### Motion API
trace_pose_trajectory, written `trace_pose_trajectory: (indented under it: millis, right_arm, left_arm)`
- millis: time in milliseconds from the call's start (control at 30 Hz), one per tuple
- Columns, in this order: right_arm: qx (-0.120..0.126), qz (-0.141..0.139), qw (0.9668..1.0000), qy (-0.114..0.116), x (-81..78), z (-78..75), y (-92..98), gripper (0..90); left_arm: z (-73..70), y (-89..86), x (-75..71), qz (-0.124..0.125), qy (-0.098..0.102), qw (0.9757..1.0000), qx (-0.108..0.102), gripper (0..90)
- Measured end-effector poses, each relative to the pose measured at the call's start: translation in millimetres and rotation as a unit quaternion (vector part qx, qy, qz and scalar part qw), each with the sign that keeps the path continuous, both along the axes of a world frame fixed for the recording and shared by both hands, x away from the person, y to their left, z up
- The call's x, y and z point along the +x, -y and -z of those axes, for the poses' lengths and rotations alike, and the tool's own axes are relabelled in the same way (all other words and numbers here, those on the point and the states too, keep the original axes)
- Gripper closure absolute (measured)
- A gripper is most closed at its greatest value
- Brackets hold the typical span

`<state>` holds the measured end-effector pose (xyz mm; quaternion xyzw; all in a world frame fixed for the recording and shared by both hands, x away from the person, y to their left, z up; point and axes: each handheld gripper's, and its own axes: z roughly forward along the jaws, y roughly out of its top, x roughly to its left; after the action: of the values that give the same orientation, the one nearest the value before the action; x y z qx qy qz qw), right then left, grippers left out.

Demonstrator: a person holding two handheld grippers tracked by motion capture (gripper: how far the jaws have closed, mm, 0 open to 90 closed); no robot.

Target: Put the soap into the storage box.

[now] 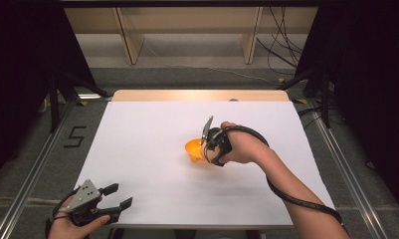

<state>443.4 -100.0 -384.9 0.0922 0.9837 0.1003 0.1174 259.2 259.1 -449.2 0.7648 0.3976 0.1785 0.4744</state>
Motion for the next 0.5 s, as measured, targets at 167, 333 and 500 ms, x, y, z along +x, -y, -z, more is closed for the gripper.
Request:
trace_pose_trajectory:
  millis: [167,333,500]
  right_arm:
    - [-0.002,0.015,0.9999,-0.004,-1.1,0.6,-1.6,33.9]
    - [0.003,-0.002,1.0,0.006,3.5,2.0,-3.1,33.9]
    - [0.008,-0.019,0.9996,0.017,8.4,2.5,-4.2,33.9]
  left_arm:
    - [-0.2,-0.3,0.0,-0.001,0.001,1.0,0.002,30.4]
    - [-0.5,-0.2,-0.3,-0.001,0.001,1.0,0.003,30.5]
    - [-0.5,-0.2,-0.4,-0.001,0.001,1.0,0.004,30.4]
